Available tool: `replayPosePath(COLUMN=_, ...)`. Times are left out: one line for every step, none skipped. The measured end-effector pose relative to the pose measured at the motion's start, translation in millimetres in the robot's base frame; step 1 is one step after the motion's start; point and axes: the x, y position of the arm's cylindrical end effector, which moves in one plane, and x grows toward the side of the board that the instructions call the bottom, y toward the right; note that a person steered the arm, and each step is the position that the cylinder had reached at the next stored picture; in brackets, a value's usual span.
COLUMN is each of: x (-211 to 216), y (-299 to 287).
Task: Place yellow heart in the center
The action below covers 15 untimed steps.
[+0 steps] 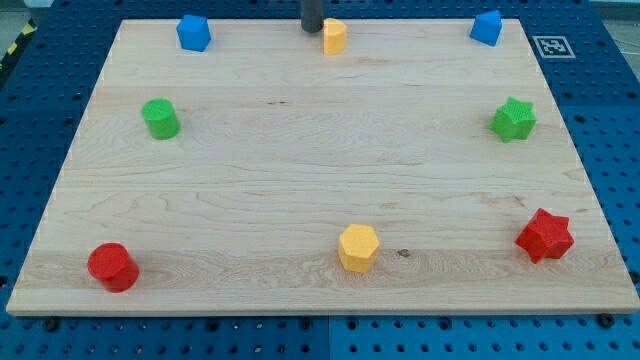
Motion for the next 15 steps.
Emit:
replayPosePath(x=0, y=5)
replayPosePath(x=0, y=28)
replayPosePath(x=17, y=31)
replayPosePath(x=17, y=32)
replayPosePath(x=4, y=50)
replayPosePath(x=14, y=70)
replayPosePath(x=37, y=75)
replayPosePath(x=36, y=62)
replayPosePath(x=25, y=55)
replayPosePath(x=52, y=56)
replayPosePath(x=68, y=50)
replayPosePath(x=83, y=50)
replayPosePath(x=92, y=53)
replayPosePath(x=105, y=53)
replayPosePath(x=107, y=53)
